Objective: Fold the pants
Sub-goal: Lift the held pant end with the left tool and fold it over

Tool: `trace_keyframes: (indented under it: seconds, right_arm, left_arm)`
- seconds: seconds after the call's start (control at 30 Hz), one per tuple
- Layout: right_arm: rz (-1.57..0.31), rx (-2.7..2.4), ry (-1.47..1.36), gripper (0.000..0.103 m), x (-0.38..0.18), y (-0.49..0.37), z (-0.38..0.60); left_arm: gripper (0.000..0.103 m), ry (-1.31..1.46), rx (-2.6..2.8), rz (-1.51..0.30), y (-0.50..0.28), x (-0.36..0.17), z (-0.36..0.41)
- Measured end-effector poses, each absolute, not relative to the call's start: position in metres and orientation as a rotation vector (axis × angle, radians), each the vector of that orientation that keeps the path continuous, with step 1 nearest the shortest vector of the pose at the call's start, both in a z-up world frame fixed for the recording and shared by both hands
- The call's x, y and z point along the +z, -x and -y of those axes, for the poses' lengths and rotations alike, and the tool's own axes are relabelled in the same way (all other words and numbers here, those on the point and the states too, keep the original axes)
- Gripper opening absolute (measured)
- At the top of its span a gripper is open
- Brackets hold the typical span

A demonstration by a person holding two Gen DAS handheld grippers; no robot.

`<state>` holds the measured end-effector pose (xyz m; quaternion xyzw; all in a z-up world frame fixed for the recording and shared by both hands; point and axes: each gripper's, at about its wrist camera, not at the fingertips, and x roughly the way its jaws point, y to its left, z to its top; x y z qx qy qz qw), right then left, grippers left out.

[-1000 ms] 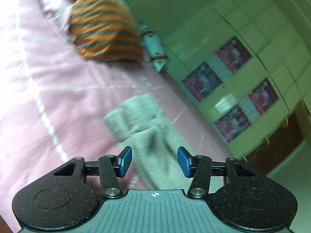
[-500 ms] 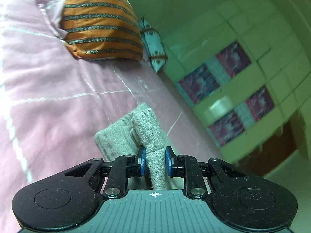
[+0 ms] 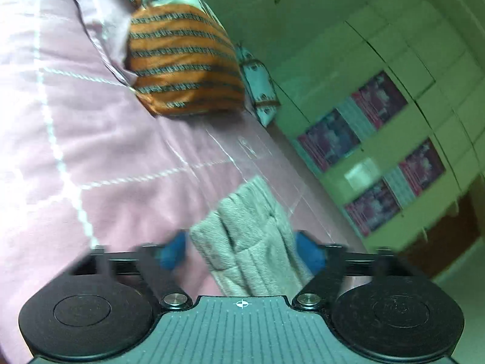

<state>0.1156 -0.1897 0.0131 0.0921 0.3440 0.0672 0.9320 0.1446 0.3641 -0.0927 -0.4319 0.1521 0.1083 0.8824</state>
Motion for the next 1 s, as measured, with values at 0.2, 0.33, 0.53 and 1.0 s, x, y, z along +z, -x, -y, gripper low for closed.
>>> trace_keyframes:
  seconds: [0.2,0.33,0.53,1.0]
  right_arm:
    - [-0.699,0.169,-0.19,0.047,0.015,-0.117,0.179]
    - [-0.696,0.219,-0.205,0.048,0.018,-0.125,0.16]
    - [-0.705,0.335,-0.133,0.048,0.019,-0.146,0.098]
    - [-0.747,0.365,0.078,0.054,0.002,-0.161,0.027]
  left_arm:
    - [0.094,0.955,0.19,-0.408,-0.178,-0.112,-0.372]
    - [0.103,0.907,0.115,-0.464,-0.207,-0.105,-0.36]
    - [0.033,0.822,0.191,-0.413,-0.19,-0.1,-0.348]
    - [0.034,0.782,0.162,-0.439,-0.186,-0.096,-0.353]
